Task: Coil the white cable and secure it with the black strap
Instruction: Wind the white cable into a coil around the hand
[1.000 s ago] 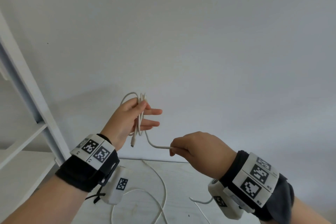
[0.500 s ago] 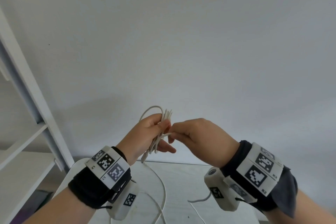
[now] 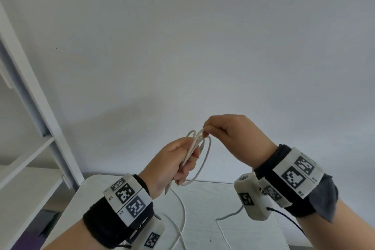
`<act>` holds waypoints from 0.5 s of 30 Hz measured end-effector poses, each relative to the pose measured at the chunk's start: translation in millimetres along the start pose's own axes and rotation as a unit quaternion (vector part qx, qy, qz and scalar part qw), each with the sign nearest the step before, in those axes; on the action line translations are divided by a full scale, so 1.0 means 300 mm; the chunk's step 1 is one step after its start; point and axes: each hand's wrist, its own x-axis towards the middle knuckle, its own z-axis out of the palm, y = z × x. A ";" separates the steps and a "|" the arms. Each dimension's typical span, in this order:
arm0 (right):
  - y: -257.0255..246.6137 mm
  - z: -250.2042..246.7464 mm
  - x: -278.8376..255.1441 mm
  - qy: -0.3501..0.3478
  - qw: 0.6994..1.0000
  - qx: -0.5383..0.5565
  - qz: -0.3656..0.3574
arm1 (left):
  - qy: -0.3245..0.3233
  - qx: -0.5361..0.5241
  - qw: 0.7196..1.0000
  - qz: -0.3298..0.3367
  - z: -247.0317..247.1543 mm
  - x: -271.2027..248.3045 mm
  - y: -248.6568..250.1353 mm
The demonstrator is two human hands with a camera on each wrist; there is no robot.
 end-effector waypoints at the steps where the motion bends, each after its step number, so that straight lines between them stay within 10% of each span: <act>1: 0.000 0.002 0.000 0.006 1.000 0.001 0.001 | 0.003 -0.010 1.000 -0.001 0.005 -0.001 0.001; 15: 0.114 0.037 0.015 0.060 0.993 0.081 0.061 | -0.012 -0.029 0.999 0.035 0.002 -0.025 0.028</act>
